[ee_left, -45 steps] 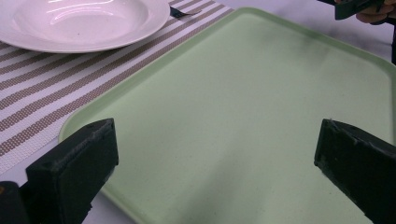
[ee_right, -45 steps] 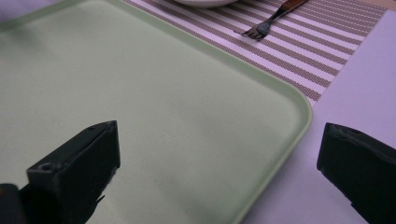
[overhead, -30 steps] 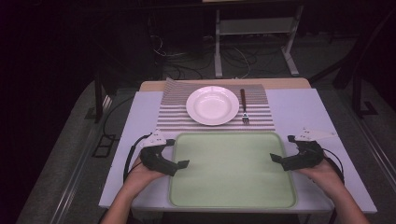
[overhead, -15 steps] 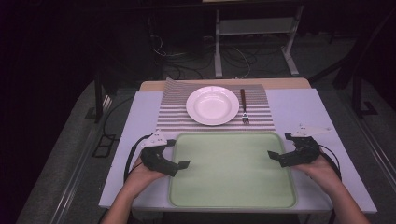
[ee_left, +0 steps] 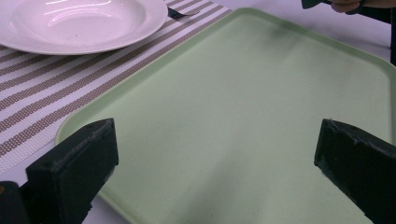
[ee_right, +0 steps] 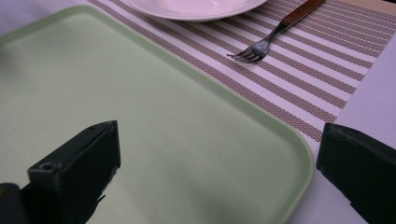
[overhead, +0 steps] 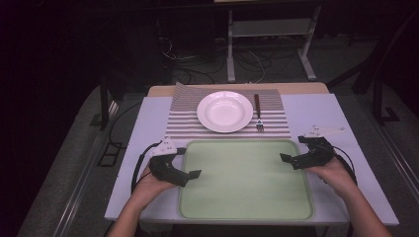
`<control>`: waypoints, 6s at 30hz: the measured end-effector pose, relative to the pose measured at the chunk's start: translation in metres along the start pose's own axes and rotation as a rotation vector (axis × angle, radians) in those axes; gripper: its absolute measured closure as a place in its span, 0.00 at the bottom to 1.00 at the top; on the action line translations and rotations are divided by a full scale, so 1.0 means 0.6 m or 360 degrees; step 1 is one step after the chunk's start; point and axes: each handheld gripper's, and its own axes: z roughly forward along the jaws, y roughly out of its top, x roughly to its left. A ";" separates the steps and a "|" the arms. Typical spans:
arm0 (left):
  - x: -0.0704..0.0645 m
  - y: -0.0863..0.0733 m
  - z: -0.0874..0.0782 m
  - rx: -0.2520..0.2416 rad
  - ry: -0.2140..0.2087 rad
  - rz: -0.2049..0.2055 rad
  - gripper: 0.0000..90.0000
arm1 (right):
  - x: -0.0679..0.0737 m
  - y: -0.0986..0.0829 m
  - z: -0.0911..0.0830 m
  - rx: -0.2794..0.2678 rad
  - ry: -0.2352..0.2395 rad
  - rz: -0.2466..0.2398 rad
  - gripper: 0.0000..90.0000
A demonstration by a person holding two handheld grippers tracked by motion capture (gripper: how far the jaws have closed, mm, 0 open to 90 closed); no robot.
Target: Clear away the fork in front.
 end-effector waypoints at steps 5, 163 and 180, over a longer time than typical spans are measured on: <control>0.001 0.001 0.002 -0.0004 -0.0001 -0.0002 0.00 | -0.003 0.007 0.008 0.0014 -0.0002 0.0000 0.02; 0.022 0.002 0.007 -0.0076 0.0072 -0.0037 0.00 | -0.085 0.156 0.013 -0.0020 0.0032 0.0239 0.86; 0.020 0.059 0.021 -0.0127 0.0081 0.0025 0.00 | -0.007 0.103 -0.022 -0.0150 0.0190 0.0073 0.86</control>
